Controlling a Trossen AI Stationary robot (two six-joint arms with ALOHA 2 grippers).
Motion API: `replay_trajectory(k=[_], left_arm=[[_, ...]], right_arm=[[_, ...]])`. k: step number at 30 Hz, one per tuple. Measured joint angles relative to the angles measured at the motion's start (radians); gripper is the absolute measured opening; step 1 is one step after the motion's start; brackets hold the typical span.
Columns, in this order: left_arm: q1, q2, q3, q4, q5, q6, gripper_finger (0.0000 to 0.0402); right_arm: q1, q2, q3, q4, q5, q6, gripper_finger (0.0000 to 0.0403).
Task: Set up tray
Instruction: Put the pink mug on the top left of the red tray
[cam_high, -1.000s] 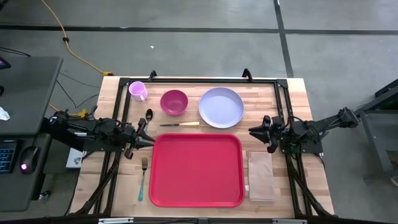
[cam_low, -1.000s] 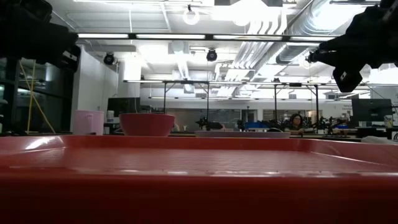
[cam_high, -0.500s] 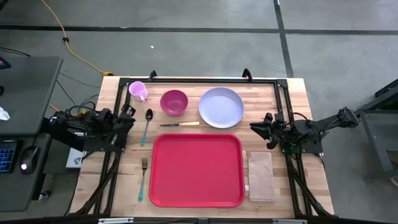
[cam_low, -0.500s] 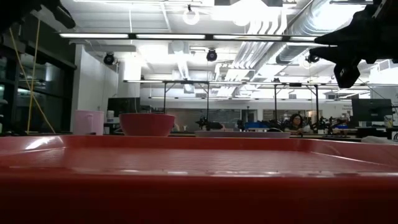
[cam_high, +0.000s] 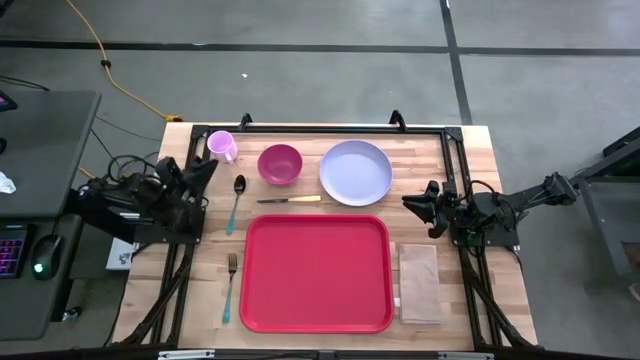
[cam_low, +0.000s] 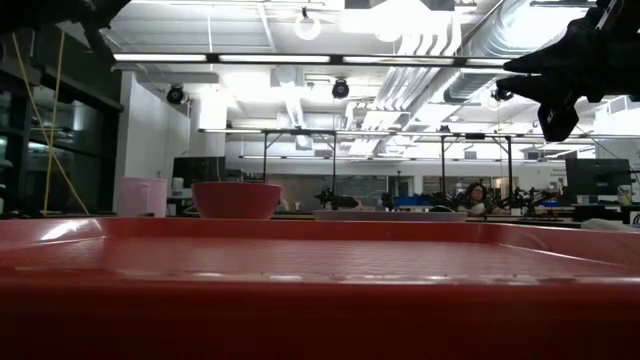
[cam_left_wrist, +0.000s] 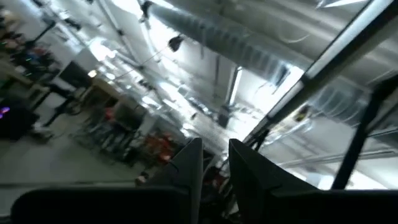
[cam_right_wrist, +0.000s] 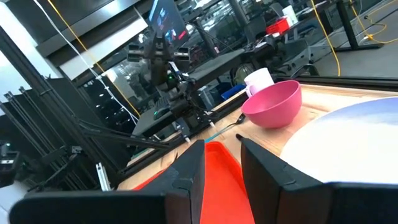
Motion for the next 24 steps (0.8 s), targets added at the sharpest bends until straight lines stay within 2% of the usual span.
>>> replay_trajectory(k=[5,14,24], left_arm=[[0.0,0.1,0.189,-0.282,-0.128,-0.029,0.0111],[0.0,0.423,0.595,-0.761,-0.355,-0.095,0.0111],[0.0,0.75,0.97,-1.101,-0.538,-0.126,0.011]], right_arm=[[0.0,0.0,0.0,0.001,0.034,0.0,0.0083],[0.0,0.0,0.0,0.0,0.05,-0.001,0.0083],[0.0,0.0,0.0,0.0,0.076,-0.003,0.0083]])
